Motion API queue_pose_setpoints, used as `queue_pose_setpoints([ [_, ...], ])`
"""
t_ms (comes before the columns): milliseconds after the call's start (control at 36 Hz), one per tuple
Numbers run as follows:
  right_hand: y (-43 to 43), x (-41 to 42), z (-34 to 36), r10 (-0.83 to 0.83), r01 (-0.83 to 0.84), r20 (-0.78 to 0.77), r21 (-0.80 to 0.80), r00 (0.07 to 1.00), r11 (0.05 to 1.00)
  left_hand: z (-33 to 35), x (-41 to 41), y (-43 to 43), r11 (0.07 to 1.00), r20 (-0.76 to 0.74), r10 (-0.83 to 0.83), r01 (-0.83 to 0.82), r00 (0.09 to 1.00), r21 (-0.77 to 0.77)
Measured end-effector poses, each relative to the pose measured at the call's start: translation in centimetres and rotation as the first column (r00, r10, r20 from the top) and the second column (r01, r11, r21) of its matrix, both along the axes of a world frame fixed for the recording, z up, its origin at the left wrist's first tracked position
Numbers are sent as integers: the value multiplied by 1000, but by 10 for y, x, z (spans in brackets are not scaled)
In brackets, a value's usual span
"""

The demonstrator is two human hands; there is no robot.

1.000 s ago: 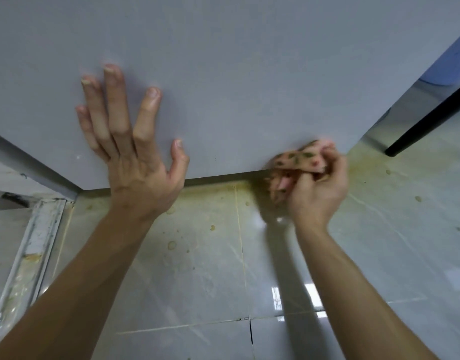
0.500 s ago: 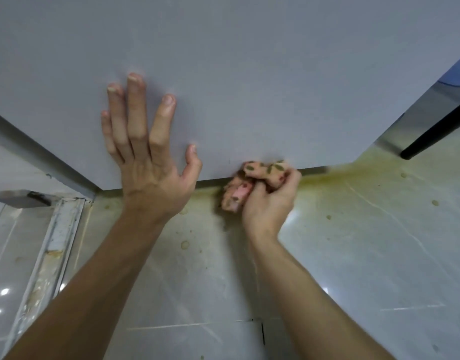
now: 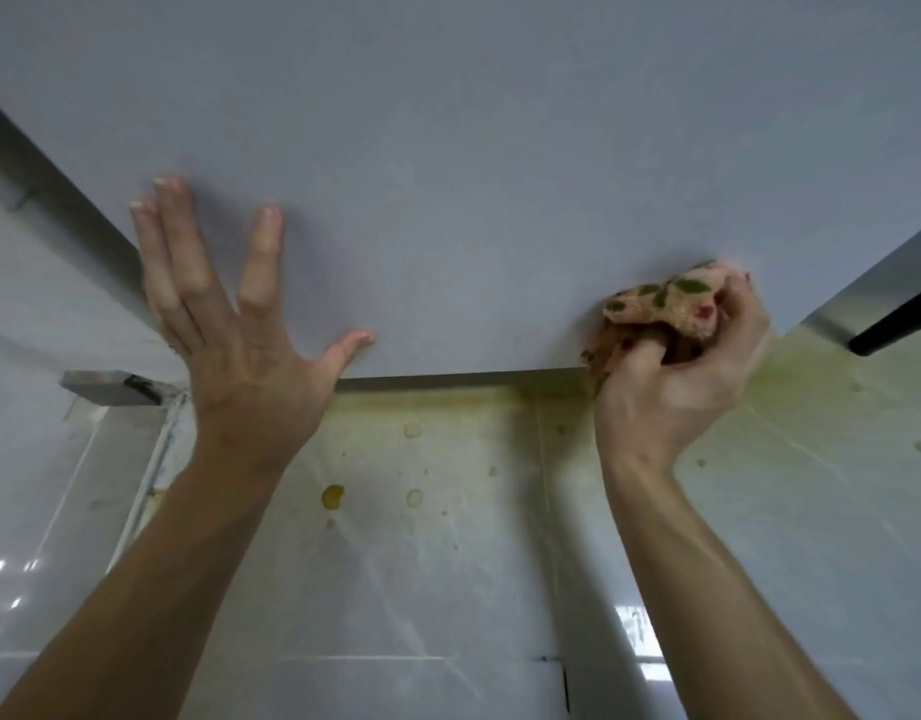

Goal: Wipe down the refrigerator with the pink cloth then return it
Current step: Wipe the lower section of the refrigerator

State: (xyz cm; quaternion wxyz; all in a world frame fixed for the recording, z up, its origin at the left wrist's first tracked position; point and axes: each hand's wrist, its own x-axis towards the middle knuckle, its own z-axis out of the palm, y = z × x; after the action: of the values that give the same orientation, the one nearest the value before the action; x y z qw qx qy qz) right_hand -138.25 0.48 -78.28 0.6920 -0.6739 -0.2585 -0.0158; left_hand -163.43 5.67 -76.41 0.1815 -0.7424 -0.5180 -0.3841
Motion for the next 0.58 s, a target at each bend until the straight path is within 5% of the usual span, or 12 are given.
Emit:
queue_pose_setpoints([
  [139,-4,-43,-18,184,-167,185,-104,965,980,2,-6,1,1000,-4,-10,10,1000,-3],
  [417,10,-77,-44,594,-444,554,-396,583,804,-1,-6,1,1000,1,-3,3,1000,-6],
  [500,7,-63,-36,565,-398,569,-402,597,825,-1,-9,3,1000,-9,-11,11,1000,14],
  [583,-4,-44,-23,409,-282,531,-308,742,909,0,-17,3,1000,-39,-6,7,999,23],
])
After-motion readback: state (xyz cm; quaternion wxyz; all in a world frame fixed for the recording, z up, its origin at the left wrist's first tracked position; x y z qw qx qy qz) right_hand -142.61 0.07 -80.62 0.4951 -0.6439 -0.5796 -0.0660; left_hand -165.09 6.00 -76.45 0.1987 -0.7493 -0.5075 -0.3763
